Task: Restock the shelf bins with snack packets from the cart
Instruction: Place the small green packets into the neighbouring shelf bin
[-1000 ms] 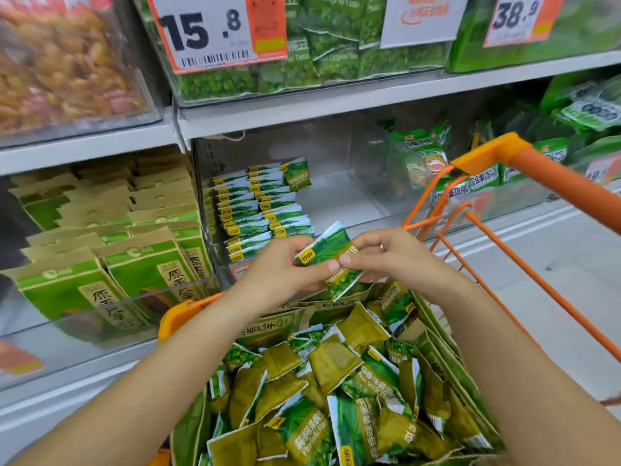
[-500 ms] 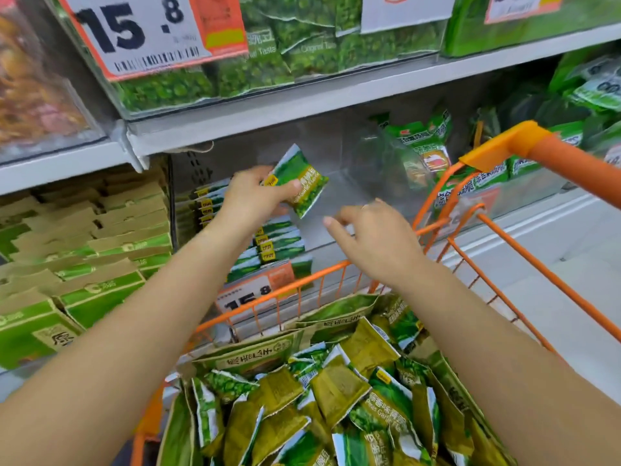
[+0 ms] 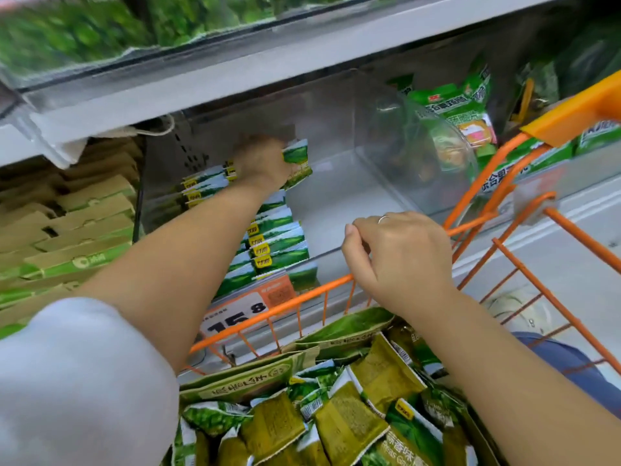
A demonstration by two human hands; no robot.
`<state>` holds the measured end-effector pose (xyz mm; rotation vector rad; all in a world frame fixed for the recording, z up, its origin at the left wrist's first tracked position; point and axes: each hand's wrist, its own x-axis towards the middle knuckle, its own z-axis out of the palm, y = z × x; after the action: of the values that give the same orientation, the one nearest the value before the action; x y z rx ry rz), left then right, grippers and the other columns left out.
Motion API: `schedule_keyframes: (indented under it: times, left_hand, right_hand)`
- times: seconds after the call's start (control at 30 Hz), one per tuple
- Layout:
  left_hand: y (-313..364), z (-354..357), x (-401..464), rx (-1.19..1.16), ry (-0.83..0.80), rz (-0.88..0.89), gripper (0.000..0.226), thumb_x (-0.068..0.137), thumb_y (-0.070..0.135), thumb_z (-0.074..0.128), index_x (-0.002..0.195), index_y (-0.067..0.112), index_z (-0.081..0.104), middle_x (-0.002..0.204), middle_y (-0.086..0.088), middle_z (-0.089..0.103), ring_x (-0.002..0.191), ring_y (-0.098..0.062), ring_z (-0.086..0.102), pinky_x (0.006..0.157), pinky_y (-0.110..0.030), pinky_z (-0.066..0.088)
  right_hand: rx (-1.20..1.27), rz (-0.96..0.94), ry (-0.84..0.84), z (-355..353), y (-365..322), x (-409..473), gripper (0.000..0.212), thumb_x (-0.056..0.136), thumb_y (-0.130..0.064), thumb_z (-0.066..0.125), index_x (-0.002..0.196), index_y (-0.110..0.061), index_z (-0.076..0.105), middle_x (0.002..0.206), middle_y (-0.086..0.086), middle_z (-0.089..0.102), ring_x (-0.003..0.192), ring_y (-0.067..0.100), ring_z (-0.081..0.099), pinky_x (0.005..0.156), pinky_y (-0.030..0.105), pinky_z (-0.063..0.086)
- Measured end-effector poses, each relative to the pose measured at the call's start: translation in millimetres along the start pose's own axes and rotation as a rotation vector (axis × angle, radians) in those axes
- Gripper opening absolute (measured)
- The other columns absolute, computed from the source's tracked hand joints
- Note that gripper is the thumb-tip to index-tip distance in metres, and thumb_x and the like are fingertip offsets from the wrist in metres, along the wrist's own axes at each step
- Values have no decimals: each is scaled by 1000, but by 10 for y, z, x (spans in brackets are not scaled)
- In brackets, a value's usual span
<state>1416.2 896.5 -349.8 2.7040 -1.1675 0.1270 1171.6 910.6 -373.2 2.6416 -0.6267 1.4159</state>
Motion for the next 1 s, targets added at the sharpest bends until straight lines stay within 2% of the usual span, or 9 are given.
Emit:
schedule_keyframes:
  times: [0.07,0.13,0.23,0.33,0.57,0.7,0.83,0.93,1.0]
  left_hand:
    - [2,56,14,94,29,18,38,86,41,66,118,19,66,125,-13,60,120,-35,49,97,-37,42]
    - [24,47,35,139,-1,0,37,84,31,67,120,22,65,128,-12,57,122,-33,47,97,-37,41]
    - [66,-8,66,169,-53,41,38,80,19,66,118,22,65,127,-12,57,120,-33,50,97,-39,42]
    - [71,-13,79,200,-20,129,31,82,15,65,113,18,67,123,-14,58,116,-35,52,95,-39,42]
    - [20,66,72,161,169,36,53,79,4,69,128,4,47,128,-18,51,118,-37,48,92,-39,41]
    - [20,69,89,16,177,-55,51,77,1,63,125,6,49,127,-16,52,120,-35,47,93,-39,42]
    - [20,-8,-33,-87,170,-62,54,78,6,62,130,9,48,131,-14,50,123,-34,46,95,-38,41]
    - [122,-222,-288,-311,228,-125,51,80,11,61,129,18,50,132,-6,52,124,-27,48,97,-33,40]
    - [207,-394,-581,-497,243,-90,48,78,13,63,124,21,54,128,0,56,120,-23,51,98,-31,41]
  right_hand:
    - [4,-2,25,20,-16,2,36,86,-22,45,50,-18,42,48,-6,25,45,18,26,58,24,13]
    - [3,-5,35,25,-28,12,36,86,-22,45,50,-19,41,52,-7,21,49,15,21,56,24,16]
    - [1,-7,43,24,-32,19,36,85,-22,45,50,-19,41,52,-8,20,50,14,20,56,24,16]
    - [1,-1,40,33,-26,14,37,86,-22,45,49,-18,44,52,-8,21,49,14,20,57,24,16]
    - [23,28,6,23,-42,17,38,86,-22,45,49,-18,45,51,-8,22,47,14,21,57,24,17]
    - [24,40,-2,20,-48,25,37,86,-22,46,49,-17,46,51,-8,22,47,13,21,57,24,18]
    - [44,34,-20,-15,-65,38,37,86,-21,45,49,-18,44,50,-9,22,46,14,21,55,24,18]
    - [43,63,-107,-57,-85,68,38,87,-23,43,49,-17,45,47,-7,23,41,17,23,53,23,18]
    - [40,93,-223,-119,-136,103,39,89,-27,42,52,-16,50,44,-5,31,39,22,35,49,24,16]
